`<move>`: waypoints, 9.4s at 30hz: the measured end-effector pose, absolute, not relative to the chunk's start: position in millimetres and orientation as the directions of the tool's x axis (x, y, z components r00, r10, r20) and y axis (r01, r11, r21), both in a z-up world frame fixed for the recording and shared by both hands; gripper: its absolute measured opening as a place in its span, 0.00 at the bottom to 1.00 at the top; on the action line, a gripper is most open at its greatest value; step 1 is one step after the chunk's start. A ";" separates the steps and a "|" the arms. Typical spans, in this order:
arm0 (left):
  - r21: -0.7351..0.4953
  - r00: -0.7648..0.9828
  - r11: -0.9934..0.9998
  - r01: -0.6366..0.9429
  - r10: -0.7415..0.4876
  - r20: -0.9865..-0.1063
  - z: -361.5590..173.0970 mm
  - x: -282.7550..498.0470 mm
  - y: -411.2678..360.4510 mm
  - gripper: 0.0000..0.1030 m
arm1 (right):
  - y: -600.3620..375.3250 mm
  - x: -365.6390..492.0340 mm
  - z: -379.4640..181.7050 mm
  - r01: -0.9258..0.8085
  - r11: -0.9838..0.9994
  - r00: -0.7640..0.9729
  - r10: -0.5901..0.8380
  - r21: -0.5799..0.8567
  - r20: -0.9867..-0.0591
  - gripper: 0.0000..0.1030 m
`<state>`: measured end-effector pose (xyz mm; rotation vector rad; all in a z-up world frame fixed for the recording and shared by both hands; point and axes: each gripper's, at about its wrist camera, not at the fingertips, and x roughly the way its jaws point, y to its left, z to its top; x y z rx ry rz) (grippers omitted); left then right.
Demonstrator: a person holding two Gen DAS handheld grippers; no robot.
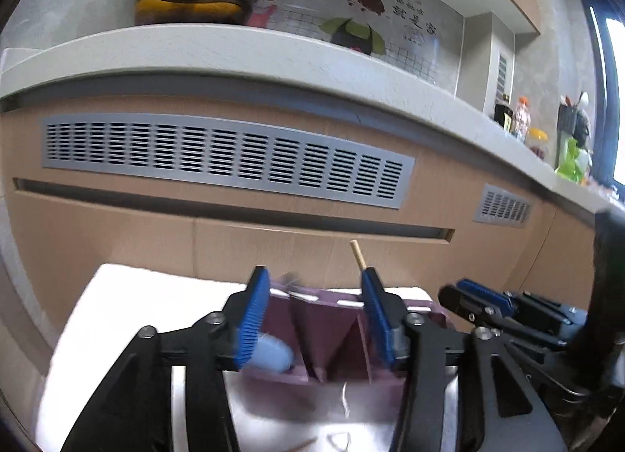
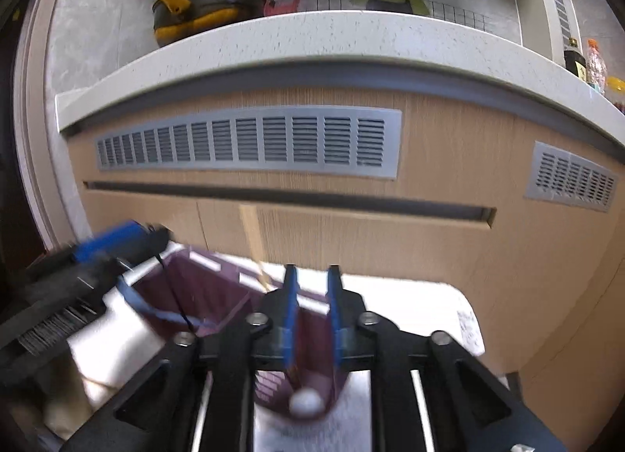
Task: Organize utensils
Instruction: 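Open both grippers to drop the spoon and chopstick into the caddy, then move both grippers back toward the remaining utensils, then grasp the wooden spoon with the left gripper while the right gripper grasps a chopstick, then lift the wooden spoon and chopstick and carry them over the caddy, then open both grippers to drop the wooden spoon and chopstick into the caddy, then move both grippers back toward the remaining utensils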
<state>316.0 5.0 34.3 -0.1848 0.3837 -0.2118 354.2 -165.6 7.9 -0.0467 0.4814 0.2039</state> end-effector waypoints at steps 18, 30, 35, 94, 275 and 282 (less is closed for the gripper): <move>-0.199 0.704 0.980 -0.010 -0.135 -0.698 -39.7 223.9 79.4 0.61 | -133.7 234.2 -25.1 -0.346 0.936 0.717 0.224 -0.059 -0.660 0.73; -0.276 0.505 0.891 0.360 -0.435 -0.746 -52.5 206.1 -2.1 0.64 | -152.5 188.5 -63.2 -0.298 0.951 0.647 0.141 -0.079 -0.750 0.73; -0.336 0.364 0.824 0.456 -0.517 -0.775 -66.9 228.1 -30.3 0.64 | -191.9 185.5 -70.6 -0.174 0.985 0.629 0.102 -0.013 -0.770 0.74; -0.307 0.707 0.945 -0.110 -0.142 -0.692 -58.7 146.4 151.3 0.29 | 68.8 337.2 -87.1 -0.591 0.807 0.417 0.323 0.016 -0.850 0.08; -0.091 0.285 0.786 0.611 -0.326 -0.902 -63.1 185.2 -2.0 0.73 | -189.5 181.7 -79.3 -0.188 0.982 0.659 0.119 -0.009 -0.743 0.98; 0.007 0.279 0.728 0.686 -0.253 -0.927 -66.5 202.1 -40.3 0.50 | -192.7 180.8 -79.3 -0.187 0.982 0.659 0.126 0.001 -0.741 0.98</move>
